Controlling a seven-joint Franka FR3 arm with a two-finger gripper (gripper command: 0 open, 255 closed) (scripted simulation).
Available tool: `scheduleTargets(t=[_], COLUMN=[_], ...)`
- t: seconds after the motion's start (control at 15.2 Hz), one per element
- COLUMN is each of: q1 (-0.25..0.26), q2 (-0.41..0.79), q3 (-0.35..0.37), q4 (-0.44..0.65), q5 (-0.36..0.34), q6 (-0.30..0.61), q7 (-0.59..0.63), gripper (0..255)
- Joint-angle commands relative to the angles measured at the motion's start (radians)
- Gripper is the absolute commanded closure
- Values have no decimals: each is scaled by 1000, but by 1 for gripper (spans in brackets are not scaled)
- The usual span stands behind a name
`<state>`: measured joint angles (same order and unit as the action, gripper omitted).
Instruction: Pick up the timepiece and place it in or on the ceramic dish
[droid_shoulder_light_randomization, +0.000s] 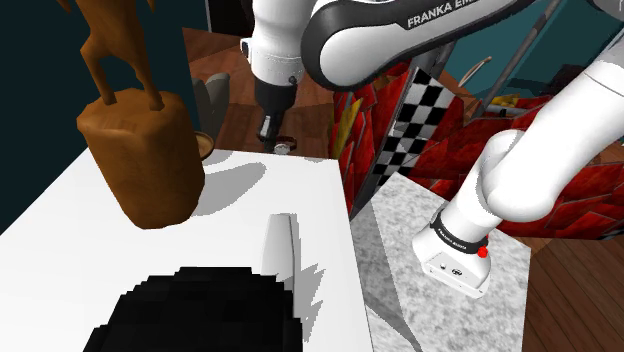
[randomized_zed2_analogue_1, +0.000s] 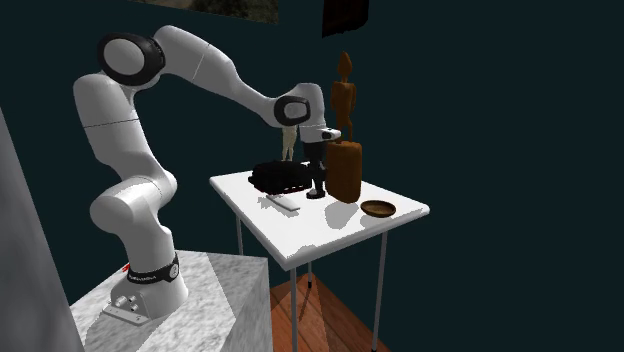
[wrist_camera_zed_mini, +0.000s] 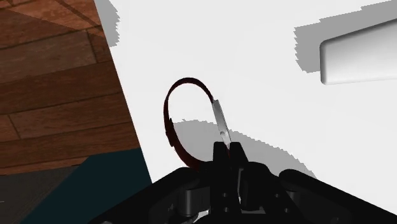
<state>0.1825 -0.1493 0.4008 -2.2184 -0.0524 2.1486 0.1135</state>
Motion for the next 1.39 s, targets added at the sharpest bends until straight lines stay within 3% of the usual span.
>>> scheduleTargets(t=[0.0,0.07,0.46,0.86,1.19,1.32], q1=[1,1,-3,46,132,197], q2=[-10,-12,238,501,764,933], q3=[-1,-2,13,1,-26,-48], q4=[20,24,313,669,1083,1377], q5=[6,7,-103,-203,-271,-300], q6=[-30,-36,-99,-217,-376,-494], q7=[-5,-6,49,80,66,37], gripper=[255,255,255,255,255,255])
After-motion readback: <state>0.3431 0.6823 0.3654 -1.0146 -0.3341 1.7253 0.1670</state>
